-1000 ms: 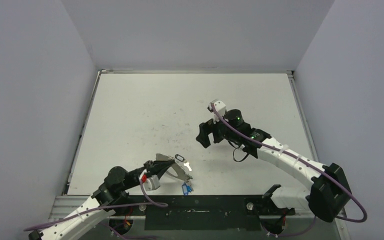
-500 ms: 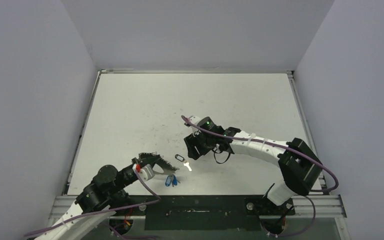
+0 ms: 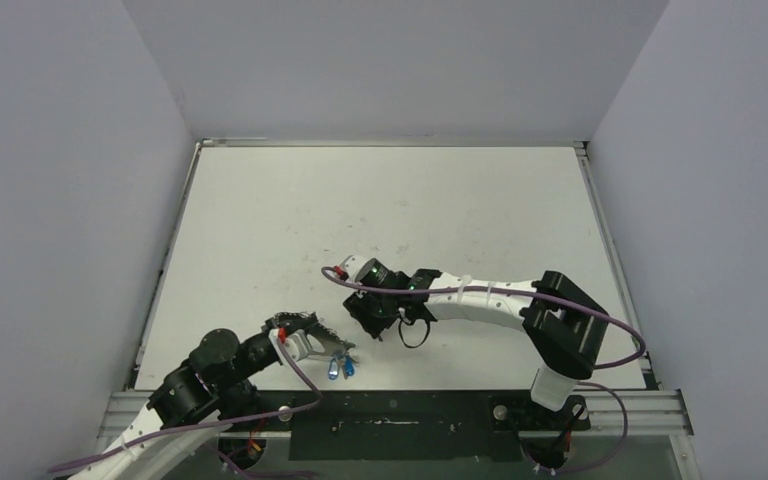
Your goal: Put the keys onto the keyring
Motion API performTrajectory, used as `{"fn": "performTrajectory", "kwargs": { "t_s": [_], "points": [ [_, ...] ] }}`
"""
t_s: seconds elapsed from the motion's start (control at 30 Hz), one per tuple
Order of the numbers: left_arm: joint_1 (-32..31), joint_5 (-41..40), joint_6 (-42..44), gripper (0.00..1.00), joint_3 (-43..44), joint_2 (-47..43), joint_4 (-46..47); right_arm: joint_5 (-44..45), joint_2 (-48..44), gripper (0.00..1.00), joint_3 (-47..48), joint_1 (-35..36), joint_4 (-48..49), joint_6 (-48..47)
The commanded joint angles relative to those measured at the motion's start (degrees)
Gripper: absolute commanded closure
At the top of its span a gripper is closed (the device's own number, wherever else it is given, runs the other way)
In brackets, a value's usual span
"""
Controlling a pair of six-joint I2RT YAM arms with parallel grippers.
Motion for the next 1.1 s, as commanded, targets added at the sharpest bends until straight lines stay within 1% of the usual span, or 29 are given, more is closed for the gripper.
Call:
{"fn": "performTrajectory", "kwargs": {
  "t_s": [0.0,0.23,0.47,0.53,0.63,0.67,0.9,0.97,1.0,1.07],
  "points": [
    [-0.2,-0.4,-0.1,1.0,3.1,-0.6,1.5,9.2,1.3,0.51,2.5,2.7,-1.9,-2.4],
    [-0.2,-0.3,-0.2,1.0,2.9,-0.6,1.5,11.9,4.8,0.53,5.3,6.0,-2.6,-3.9],
    [-0.2,-0.1,-1.0,1.0,2.7,-0.6,1.6,12.8,7.3,0.57,7.9,7.0,-2.9,-4.3],
    [-0.2,0.0,-1.0,1.0,2.6,-0.6,1.9,12.8,7.9,0.6,8.3,7.0,-3.1,-4.6],
    [-0.2,-0.1,-1.0,1.0,2.4,-0.6,2.1,12.7,9.4,0.72,9.5,7.0,-4.9,-5.0],
    [-0.2,-0.2,-1.0,1.0,2.4,-0.6,2.2,12.5,9.8,0.75,9.8,7.0,-5.5,-5.1],
    [-0.2,0.1,-1.0,1.0,2.4,-0.6,2.3,12.5,12.5,0.82,11.0,6.5,-7.5,-4.2],
    [-0.2,0.1,-0.9,1.0,2.4,-0.6,2.4,12.1,13.2,0.82,11.6,6.0,-8.2,-3.8],
    [-0.2,0.2,-1.0,1.0,2.3,-0.6,2.6,11.7,13.5,0.84,11.8,5.8,-8.3,-3.8],
    [-0.2,0.3,-1.1,1.0,2.1,-0.6,2.9,10.7,13.5,0.92,11.6,5.3,-8.2,-3.6]
  ]
}}
